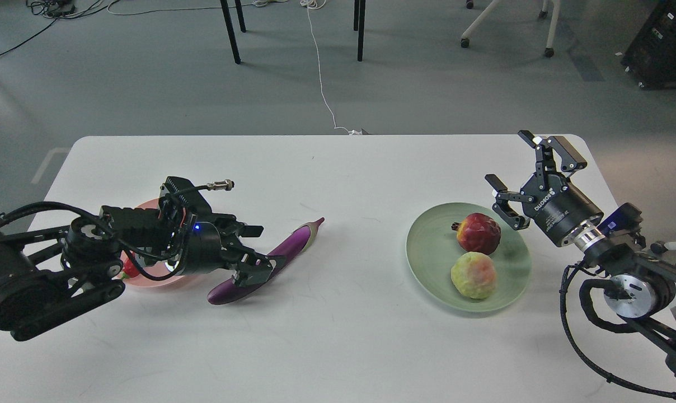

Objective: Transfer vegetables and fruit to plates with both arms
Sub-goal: 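Move the left gripper to the purple eggplant and grasp it, then carry the eggplant onto the pink plate and release it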

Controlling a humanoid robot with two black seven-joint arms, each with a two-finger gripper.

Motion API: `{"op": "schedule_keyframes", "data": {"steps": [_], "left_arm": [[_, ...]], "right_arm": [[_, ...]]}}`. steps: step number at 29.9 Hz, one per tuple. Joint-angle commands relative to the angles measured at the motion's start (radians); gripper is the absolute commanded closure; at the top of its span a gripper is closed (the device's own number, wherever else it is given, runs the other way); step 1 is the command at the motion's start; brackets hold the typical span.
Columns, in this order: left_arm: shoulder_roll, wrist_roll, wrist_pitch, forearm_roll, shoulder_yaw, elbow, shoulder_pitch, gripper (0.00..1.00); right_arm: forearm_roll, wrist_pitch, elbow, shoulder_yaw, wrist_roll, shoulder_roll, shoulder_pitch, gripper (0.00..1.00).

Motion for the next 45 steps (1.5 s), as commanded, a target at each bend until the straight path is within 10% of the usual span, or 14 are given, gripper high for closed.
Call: {"op": "schedule_keyframes", "data": {"steps": [1, 12, 17, 37, 45], "left_arm": [[-0.026, 0.001, 0.001, 0.006, 0.004, 0.039, 0.008, 0.22], [-0.062, -0.003, 0.003, 0.067, 0.002, 0.116, 0.059, 0.47], [-0.062, 0.000, 0.003, 0.066, -0.004, 0.116, 0.059, 0.89], [0.310, -0.013, 0.006, -0.126, -0.031, -0.035, 0.083, 0.86], [0.308, -0.011, 0.006, -0.132, -0.033, 0.019, 0.100, 0.68]], "right_arm": [[0.000, 0.000, 0.000, 0.000, 0.000, 0.000, 0.000, 0.02], [0.000, 0.000, 0.000, 0.002, 0.000, -0.008, -0.001, 0.02], [0.000, 0.000, 0.000, 0.002, 0.000, -0.008, -0.001, 0.02], [-0.001, -0.002, 0.000, 0.002, 0.000, 0.001, 0.000, 0.02], [-0.001, -0.002, 0.001, 0.000, 0.000, -0.003, 0.000, 0.02]]}}
